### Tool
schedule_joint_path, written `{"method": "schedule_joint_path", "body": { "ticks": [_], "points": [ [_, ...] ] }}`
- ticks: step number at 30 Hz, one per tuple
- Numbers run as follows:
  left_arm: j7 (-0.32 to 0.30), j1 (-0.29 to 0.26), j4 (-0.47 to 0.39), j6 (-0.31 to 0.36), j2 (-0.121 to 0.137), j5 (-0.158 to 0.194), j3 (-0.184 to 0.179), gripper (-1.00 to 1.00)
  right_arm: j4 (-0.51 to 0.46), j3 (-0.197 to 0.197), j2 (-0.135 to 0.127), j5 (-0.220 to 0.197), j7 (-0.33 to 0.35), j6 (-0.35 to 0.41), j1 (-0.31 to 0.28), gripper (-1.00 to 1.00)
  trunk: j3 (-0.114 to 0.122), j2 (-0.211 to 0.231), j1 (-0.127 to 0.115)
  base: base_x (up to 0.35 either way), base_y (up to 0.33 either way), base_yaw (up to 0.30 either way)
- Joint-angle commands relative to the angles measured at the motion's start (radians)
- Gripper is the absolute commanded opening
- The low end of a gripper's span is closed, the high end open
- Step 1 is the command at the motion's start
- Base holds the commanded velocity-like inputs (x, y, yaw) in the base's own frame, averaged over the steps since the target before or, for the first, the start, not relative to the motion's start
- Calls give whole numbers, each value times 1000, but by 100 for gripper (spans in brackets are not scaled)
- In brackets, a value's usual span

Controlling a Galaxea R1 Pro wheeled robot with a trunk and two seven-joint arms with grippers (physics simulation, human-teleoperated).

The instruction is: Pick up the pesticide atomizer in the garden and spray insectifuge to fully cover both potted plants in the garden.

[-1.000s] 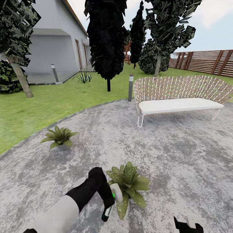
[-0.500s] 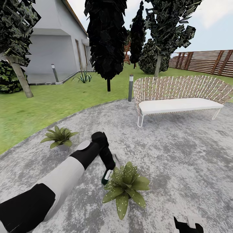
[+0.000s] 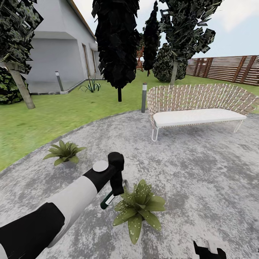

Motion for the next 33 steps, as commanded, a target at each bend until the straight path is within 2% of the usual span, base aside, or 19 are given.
{"method": "schedule_joint_path", "body": {
  "ticks": [1, 17, 21, 25, 33],
  "points": [
    [-10, 0, -2, 9, 0, -9, -1, -100, 1, -9, 0, 3, 8, -4, -1, 100, -1, 0, 0, 0, 0, -251],
    [-10, 13, -4, 4, 3, -15, -6, -100, 0, -9, 0, 3, 8, -4, -1, 100, -1, 0, 0, 0, 0, -275],
    [-10, 11, -4, 5, 1, -14, -21, -100, 0, -9, 0, 3, 8, -4, -1, 100, -1, 0, 0, 101, 77, -46],
    [-10, 12, -4, 5, 1, -14, -23, -100, 0, -9, 0, 3, 8, -4, -1, 100, -1, 0, 0, 214, 168, -5],
    [-10, 24, -3, 2, 2, -14, -27, -100, 0, -9, 0, 3, 8, -4, -1, 100, -1, 0, 0, 20, 16, 0]
  ]
}}
